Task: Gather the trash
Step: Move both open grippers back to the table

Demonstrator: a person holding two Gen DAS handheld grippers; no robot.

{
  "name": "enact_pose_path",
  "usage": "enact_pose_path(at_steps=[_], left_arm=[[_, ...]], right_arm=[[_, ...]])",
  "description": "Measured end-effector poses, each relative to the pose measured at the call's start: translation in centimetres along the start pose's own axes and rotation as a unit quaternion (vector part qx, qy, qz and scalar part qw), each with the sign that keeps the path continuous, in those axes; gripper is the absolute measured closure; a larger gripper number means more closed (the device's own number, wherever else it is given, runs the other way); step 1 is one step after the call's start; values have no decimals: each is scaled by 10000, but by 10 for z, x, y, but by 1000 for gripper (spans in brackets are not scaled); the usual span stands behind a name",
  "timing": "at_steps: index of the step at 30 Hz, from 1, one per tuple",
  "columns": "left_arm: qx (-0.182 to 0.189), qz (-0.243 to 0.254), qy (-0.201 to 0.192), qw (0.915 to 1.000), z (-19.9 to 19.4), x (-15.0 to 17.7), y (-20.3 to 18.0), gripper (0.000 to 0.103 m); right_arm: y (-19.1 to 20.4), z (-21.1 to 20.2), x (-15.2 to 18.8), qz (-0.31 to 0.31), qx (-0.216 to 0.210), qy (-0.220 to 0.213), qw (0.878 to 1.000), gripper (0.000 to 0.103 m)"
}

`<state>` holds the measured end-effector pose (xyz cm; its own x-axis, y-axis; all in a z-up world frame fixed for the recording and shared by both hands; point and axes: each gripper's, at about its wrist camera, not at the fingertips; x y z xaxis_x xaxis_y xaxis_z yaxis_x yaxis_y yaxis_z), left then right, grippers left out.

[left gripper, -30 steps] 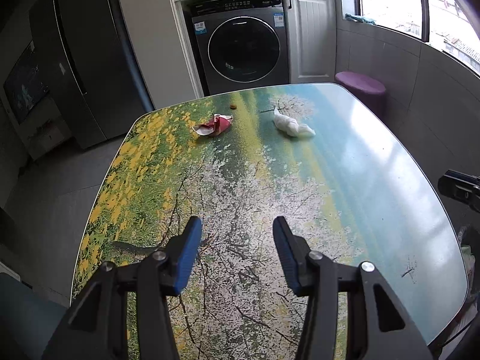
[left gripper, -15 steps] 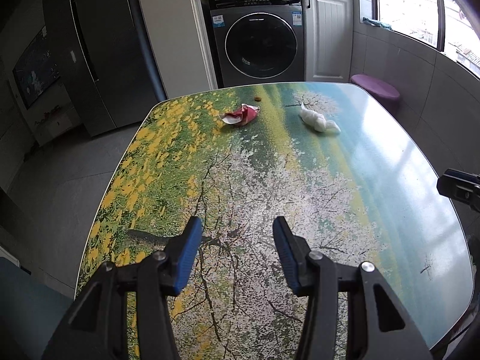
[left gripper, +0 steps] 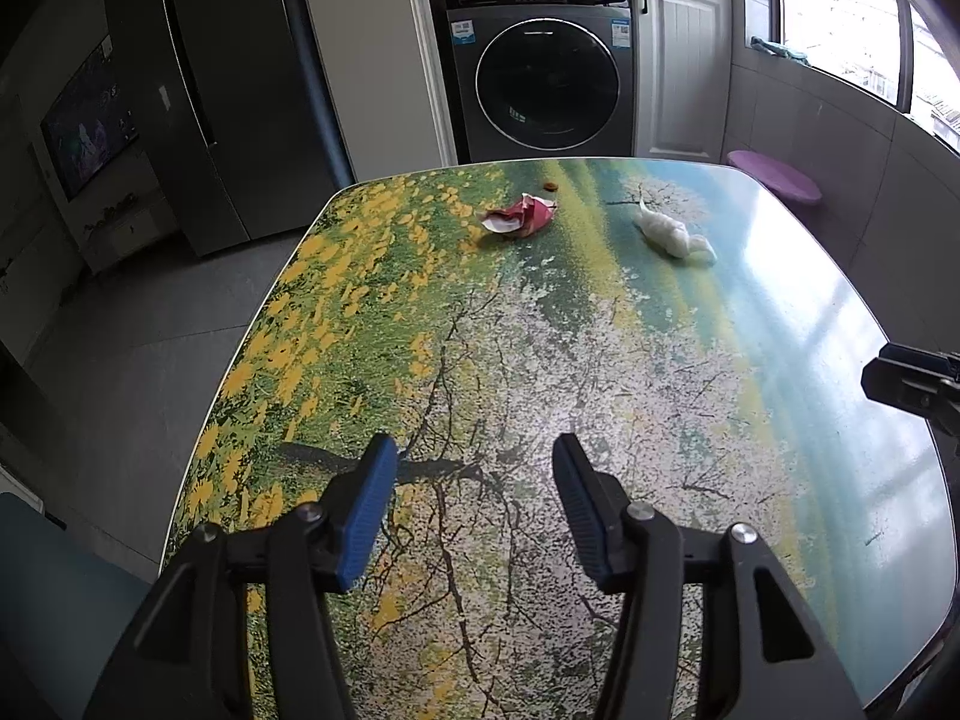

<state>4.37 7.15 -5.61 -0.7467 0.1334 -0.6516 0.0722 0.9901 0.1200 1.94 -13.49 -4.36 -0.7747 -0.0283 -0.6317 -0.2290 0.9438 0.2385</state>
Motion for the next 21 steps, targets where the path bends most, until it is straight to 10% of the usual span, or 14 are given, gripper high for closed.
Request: enact_pose_path(at_steps=[21], left_arm=[[432,-86,-102,9990,12,-34,24,50]], right_arm=[[-5,2,-16,-83,-39,-69,9999,47]])
Point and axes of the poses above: each gripper's, at about its wrist camera, not at the fingertips, and z roughly the way its jaws point, y to its left, x to its underside
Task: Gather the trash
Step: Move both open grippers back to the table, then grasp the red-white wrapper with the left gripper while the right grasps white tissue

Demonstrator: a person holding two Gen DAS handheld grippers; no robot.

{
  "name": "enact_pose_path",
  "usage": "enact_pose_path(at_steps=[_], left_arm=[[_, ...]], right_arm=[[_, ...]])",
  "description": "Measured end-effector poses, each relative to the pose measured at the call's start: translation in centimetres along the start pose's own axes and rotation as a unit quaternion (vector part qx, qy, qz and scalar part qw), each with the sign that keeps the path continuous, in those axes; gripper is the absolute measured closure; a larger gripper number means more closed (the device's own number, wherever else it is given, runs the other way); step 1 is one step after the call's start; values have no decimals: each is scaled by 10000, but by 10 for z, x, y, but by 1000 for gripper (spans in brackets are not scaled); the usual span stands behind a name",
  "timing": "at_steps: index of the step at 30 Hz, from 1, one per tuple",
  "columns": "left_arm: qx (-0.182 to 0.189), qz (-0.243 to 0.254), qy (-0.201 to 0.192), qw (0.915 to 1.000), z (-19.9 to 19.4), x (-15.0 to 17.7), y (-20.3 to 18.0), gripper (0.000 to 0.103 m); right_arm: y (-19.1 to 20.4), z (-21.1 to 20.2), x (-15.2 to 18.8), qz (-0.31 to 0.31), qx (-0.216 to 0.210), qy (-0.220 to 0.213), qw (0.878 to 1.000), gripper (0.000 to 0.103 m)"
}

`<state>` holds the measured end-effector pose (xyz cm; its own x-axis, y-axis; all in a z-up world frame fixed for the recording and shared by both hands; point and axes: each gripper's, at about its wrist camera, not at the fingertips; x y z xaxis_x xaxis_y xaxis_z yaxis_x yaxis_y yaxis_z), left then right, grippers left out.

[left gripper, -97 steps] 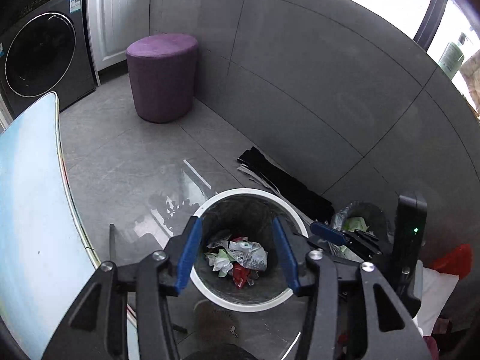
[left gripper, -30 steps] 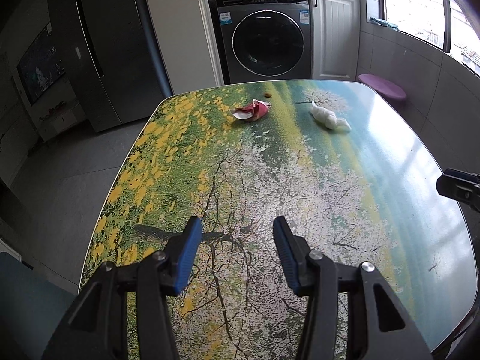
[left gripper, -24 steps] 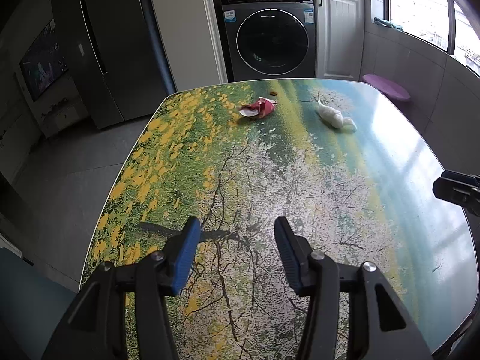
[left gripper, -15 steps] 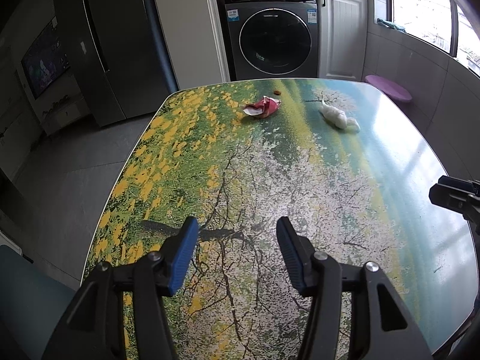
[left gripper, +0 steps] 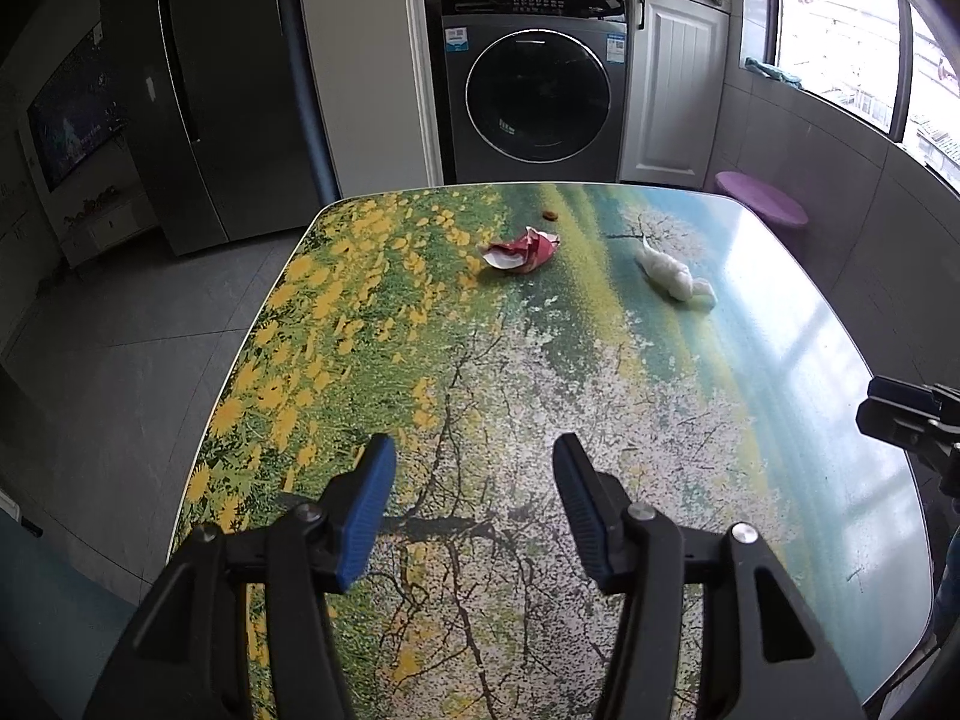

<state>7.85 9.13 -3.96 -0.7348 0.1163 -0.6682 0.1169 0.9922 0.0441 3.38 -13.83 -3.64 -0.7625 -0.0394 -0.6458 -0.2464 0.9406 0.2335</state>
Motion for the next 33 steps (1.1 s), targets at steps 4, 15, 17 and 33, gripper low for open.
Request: enact_pose_path(at_steps=[4,15,17,33], left_arm=[[372,121,-157,9991,23,-39,13,40],[1297,314,186,9909,144,-123,-13,39],[1250,417,208,9911,159,-128,-19,39],[1431,422,340,9882,152,-102,-20,77]], right_arm=[[-4,10,-25,-131,16,-106,9999,41],[-18,105,-100,-174,-147,48,9997,41],[-16,122,-106,-259,-139,123,9995,41],[-24,108,-77,-41,-233,131,9996,83]])
Point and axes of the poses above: each gripper's, at about its wrist camera, not at the fingertips, and z roughly the way its jaws point, y to its left, x to its underside
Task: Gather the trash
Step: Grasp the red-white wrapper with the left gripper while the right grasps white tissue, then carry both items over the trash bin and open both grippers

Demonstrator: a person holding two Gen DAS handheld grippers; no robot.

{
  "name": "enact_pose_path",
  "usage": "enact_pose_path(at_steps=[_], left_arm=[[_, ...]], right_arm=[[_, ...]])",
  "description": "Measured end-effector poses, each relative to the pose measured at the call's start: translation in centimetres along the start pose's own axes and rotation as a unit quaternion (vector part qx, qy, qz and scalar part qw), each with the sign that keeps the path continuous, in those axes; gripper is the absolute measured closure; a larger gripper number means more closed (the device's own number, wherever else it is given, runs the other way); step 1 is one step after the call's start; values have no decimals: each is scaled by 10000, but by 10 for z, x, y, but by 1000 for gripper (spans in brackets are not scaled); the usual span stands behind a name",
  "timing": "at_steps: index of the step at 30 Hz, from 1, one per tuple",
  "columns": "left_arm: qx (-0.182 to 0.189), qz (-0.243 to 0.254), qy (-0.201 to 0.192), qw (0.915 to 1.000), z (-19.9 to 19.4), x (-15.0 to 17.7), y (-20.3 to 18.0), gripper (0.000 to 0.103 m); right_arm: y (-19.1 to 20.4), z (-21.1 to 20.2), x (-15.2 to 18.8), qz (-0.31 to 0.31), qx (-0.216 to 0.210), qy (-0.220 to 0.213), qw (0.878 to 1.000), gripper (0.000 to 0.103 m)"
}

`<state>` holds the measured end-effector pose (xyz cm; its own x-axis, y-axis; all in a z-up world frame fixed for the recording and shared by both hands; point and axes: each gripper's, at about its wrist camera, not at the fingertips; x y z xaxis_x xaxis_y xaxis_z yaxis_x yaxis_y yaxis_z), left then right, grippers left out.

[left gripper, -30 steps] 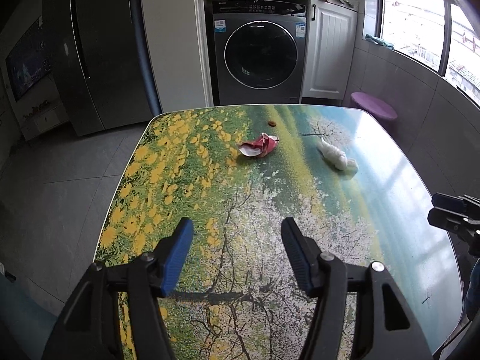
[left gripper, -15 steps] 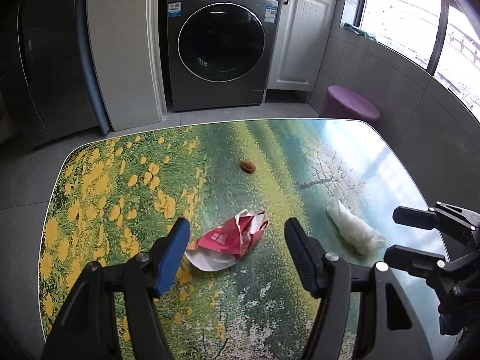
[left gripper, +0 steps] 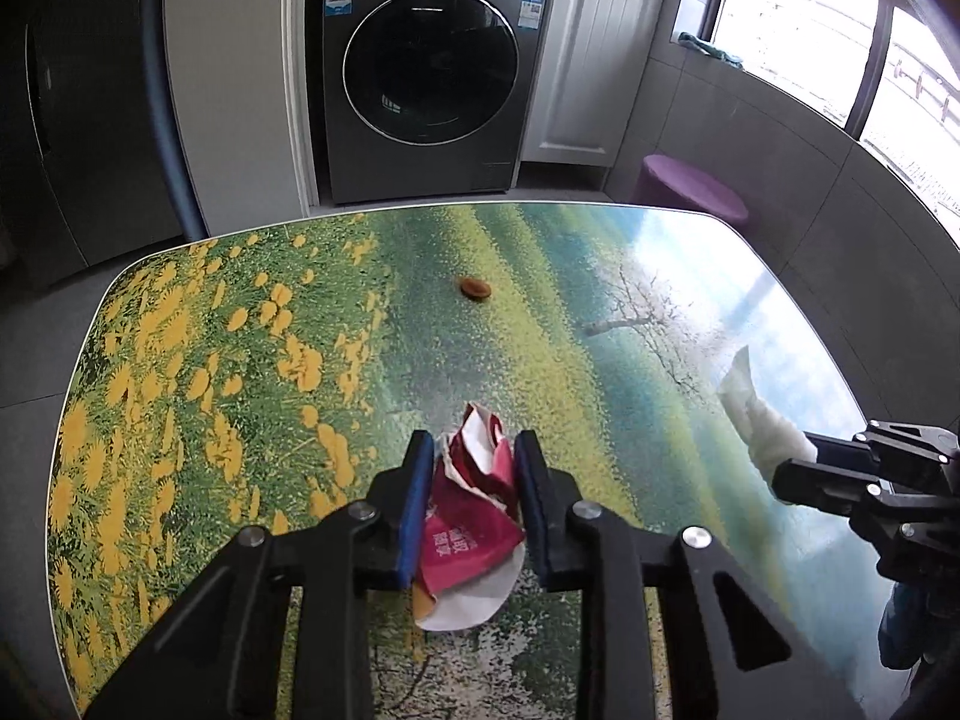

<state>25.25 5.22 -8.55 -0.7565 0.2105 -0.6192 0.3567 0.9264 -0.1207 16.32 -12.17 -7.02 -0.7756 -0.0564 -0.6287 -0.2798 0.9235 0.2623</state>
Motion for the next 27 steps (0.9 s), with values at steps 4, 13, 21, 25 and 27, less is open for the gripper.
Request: enact_pose_path(at_steps=[4,13,21,25,27], left_arm=[[-126,142,-172,9997,-40,17,-28,78],[397,785,-388,9954,-103,27,-148,78],[1457,1518,-92,9776,-82,16,-303,78],[1727,1686,260,9701,-49,19,-366,78],[1790,1722,419,9678,-32,20,-391,78]], right_arm=[[-1,-53,25,49,-21,-282,9996,83],[-53,-171,102,740,728,-791,9914,83],[-147,-233,172,1909,1686,-921,9626,82],[-189,-235,200,2343,1870,-776,9508,82],[-208,-231,209,2516,1874,-704,9469,82]])
Point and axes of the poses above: each gripper's, at about its wrist camera, not at the fingertips, and z roughly the way its jaws point, y to its left, x to its underside
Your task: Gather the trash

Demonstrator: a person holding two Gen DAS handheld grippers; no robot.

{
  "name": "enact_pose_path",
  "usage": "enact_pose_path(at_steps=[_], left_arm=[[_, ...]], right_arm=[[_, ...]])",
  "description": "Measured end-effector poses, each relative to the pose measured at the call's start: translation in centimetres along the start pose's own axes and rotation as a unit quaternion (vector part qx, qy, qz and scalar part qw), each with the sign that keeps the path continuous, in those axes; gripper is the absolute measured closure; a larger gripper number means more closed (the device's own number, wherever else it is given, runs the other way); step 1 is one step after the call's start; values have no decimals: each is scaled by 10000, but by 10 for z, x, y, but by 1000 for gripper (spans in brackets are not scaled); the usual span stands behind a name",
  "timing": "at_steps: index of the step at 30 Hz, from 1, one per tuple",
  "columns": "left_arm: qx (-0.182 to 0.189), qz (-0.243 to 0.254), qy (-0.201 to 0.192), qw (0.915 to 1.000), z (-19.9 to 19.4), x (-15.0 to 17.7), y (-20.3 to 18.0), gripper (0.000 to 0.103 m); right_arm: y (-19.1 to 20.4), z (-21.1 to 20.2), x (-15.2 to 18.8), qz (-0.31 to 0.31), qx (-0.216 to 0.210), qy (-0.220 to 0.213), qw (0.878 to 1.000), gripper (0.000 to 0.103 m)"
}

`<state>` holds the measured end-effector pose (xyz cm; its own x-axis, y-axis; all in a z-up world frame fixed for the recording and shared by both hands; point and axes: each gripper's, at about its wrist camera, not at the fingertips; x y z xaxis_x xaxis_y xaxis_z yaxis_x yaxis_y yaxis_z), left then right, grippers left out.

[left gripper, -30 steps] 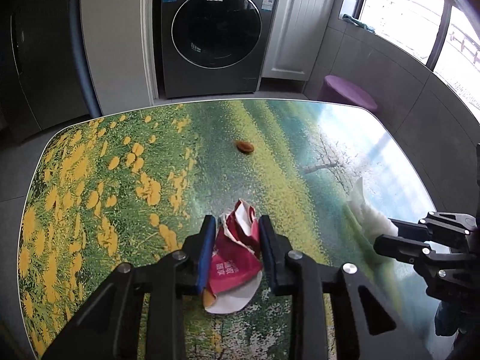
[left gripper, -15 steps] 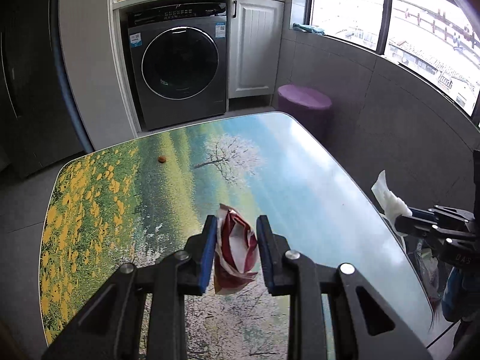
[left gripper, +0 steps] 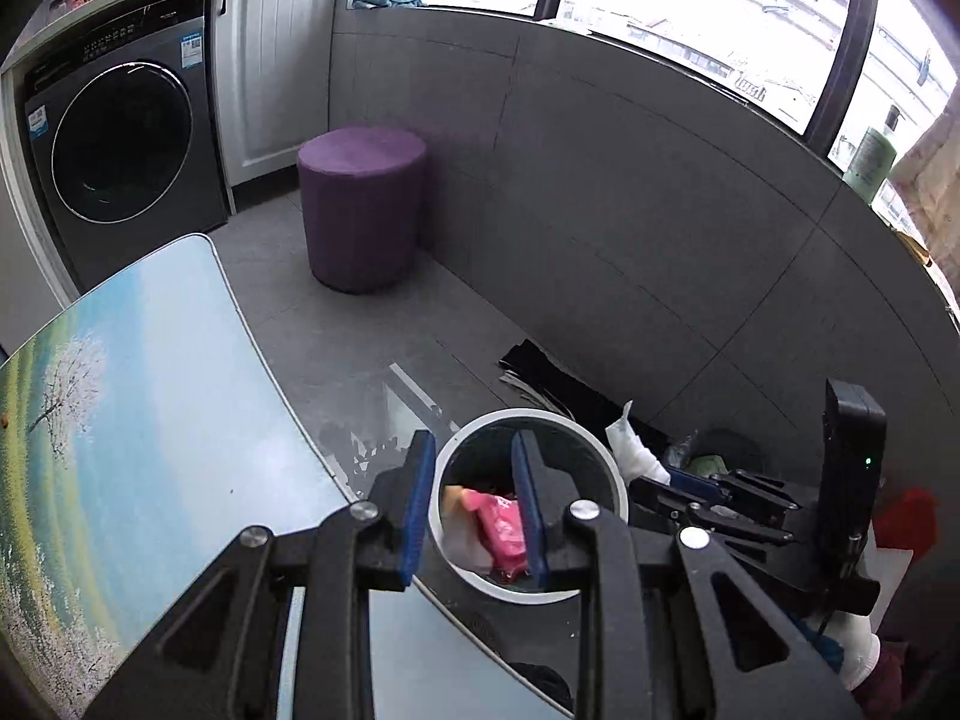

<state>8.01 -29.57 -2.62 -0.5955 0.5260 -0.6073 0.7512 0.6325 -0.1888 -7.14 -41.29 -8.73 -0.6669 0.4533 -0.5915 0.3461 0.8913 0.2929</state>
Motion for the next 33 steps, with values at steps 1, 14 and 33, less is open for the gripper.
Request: enact_pose_path(at_steps=[1,14,33], left_arm=[[63,2,74,10000,11,-3,-7,77],[25,-24,206,9998,58,-5,-19,58],[-2152,-426,-1106,9693,-111,62,62,43]], right_arm=[[-9,7,-1,77,18,57,10000,80],[-50,45,5,511,349,247,9978,46],[85,-42,-5,-532,-285,-617,9963,30]])
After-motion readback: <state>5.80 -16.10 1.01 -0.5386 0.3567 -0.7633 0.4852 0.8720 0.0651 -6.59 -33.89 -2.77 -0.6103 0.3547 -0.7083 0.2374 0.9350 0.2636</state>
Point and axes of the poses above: each gripper's, at about its wrist camera, not at the fingertips, and z roughly the way its jaws point, y to its left, x to its underside
